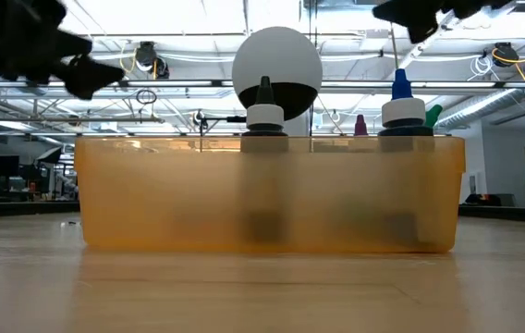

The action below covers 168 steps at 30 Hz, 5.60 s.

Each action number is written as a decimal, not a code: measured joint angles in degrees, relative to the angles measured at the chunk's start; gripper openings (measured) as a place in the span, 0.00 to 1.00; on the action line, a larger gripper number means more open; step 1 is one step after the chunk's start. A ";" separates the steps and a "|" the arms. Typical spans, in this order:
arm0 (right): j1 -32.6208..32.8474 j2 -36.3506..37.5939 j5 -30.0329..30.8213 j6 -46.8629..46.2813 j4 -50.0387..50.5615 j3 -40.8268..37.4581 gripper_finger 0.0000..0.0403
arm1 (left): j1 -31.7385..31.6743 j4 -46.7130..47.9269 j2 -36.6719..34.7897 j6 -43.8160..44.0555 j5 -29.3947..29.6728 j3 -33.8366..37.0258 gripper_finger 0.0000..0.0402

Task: Pick & Place food coloring
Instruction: Return to Home Position

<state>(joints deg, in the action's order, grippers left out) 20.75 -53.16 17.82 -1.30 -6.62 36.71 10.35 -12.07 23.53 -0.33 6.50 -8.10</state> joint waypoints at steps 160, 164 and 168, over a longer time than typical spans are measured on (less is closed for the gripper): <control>-0.13 51.35 0.03 -2.54 0.90 -35.65 0.56 | -3.64 13.55 -20.05 -2.22 -1.94 5.69 0.88; -0.14 51.35 0.03 -2.54 0.89 -35.65 0.56 | -3.65 13.55 -20.07 -2.22 -1.94 5.69 0.88; -0.13 51.35 0.00 -2.54 0.90 -35.65 0.56 | -3.63 13.55 -20.06 -2.22 -1.93 5.69 0.88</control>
<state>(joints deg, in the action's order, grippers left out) 20.62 -1.80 17.82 -3.84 -5.72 1.06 6.72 1.48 3.47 -2.55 4.57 -2.42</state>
